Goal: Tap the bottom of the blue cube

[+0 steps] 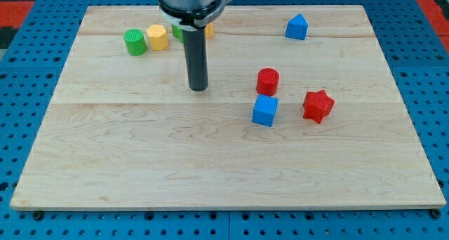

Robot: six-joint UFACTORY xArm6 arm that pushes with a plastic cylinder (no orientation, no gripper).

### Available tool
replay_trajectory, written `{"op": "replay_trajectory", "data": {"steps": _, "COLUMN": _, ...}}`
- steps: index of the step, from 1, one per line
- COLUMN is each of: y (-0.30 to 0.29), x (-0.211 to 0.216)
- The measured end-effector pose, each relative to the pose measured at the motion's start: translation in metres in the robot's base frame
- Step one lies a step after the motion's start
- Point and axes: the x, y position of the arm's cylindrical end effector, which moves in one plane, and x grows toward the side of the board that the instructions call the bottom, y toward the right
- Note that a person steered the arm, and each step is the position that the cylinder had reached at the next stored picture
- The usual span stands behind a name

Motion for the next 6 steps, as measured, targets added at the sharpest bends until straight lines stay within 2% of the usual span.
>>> {"op": "replay_trajectory", "data": {"steps": 2, "y": 0.05, "x": 0.018}}
{"op": "replay_trajectory", "data": {"steps": 3, "y": 0.036, "x": 0.069}}
{"op": "replay_trajectory", "data": {"steps": 4, "y": 0.062, "x": 0.093}}
{"op": "replay_trajectory", "data": {"steps": 6, "y": 0.081, "x": 0.093}}
